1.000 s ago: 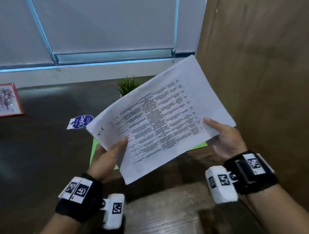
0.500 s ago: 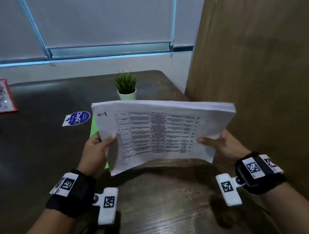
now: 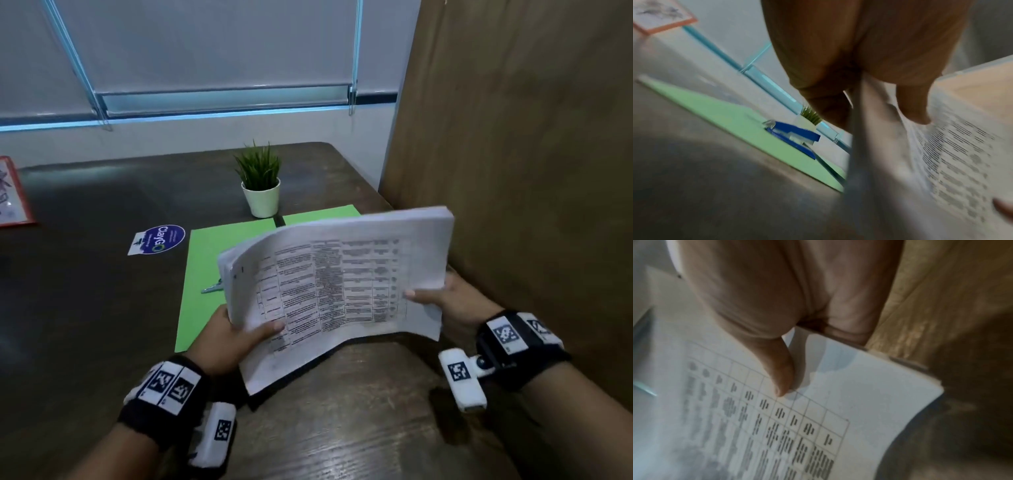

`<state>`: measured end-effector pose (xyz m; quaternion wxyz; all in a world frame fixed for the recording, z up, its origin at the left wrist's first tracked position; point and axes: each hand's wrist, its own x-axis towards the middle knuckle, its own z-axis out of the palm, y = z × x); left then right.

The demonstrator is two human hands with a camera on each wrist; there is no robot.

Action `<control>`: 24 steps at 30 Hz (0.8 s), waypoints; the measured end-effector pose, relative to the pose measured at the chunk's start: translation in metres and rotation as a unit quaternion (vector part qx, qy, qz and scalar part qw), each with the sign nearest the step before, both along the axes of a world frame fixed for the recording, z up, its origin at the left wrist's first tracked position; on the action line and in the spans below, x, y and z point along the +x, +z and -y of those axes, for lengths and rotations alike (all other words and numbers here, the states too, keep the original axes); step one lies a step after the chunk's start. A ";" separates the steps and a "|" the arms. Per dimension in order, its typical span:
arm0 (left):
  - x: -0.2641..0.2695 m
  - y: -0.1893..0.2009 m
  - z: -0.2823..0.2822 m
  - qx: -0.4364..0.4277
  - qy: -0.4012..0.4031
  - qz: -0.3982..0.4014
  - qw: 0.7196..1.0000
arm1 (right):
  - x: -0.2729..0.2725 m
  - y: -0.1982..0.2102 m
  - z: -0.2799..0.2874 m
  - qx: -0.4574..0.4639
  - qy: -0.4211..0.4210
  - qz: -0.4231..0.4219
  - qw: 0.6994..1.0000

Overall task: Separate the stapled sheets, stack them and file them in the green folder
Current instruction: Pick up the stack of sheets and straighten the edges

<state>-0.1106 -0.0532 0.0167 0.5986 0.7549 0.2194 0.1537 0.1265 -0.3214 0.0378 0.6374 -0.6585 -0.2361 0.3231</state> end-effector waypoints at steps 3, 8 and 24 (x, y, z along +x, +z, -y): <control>-0.002 0.011 -0.002 -0.002 0.019 -0.008 1.000 | 0.015 0.037 -0.015 -0.061 0.042 0.083 0.994; -0.015 0.023 -0.021 -0.028 0.142 0.010 0.989 | 0.034 0.084 -0.092 0.010 -0.108 0.186 0.977; -0.009 0.003 -0.091 -0.271 0.376 0.177 0.868 | -0.052 -0.025 -0.308 -0.356 0.092 0.487 0.792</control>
